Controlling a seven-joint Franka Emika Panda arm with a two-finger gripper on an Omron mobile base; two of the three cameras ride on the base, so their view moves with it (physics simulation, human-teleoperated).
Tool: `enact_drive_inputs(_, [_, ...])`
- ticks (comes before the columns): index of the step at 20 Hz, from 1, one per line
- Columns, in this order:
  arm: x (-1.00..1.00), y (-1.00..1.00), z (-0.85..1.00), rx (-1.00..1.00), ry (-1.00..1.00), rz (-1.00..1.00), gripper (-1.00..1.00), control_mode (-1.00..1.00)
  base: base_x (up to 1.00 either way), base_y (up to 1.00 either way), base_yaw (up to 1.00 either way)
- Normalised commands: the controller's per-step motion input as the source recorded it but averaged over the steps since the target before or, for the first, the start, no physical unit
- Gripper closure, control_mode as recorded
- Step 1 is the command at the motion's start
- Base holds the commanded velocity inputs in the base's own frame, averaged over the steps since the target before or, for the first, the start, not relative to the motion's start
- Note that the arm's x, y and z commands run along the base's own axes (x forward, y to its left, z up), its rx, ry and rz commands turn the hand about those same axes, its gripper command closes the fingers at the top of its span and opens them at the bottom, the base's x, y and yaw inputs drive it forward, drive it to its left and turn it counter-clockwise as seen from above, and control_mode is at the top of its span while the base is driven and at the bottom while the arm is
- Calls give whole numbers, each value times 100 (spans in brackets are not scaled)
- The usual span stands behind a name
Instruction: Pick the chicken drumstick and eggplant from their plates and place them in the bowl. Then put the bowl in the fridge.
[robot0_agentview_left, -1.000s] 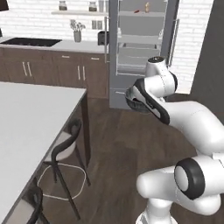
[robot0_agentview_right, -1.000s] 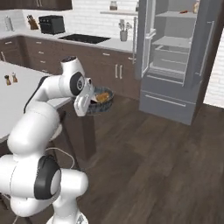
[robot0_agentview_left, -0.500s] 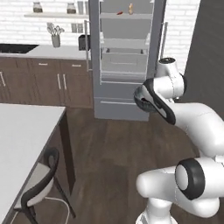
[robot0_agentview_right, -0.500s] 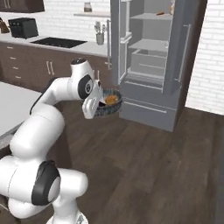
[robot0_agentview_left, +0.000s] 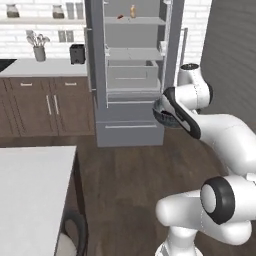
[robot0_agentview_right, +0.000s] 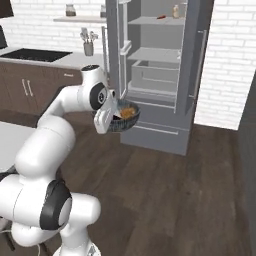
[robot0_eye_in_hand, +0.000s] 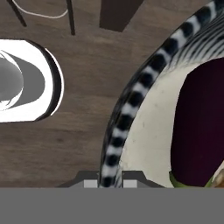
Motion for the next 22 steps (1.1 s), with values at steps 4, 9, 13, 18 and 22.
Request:
enact_drive_inputs(4, [0, 0, 0, 0, 0, 0, 100, 100, 77, 35, -22])
enact_drive_inputs(9, [0, 0, 0, 0, 0, 0, 100, 100, 88, 37, -26])
enact_drive_inputs(13, [0, 0, 0, 0, 0, 0, 100, 100, 92, 26, -12])
enact_drive_inputs(18, [0, 0, 0, 0, 0, 0, 100, 100, 93, 1, 0])
enact_drive_inputs(22, [0, 0, 0, 0, 0, 0, 100, 100, 84, 18, 0])
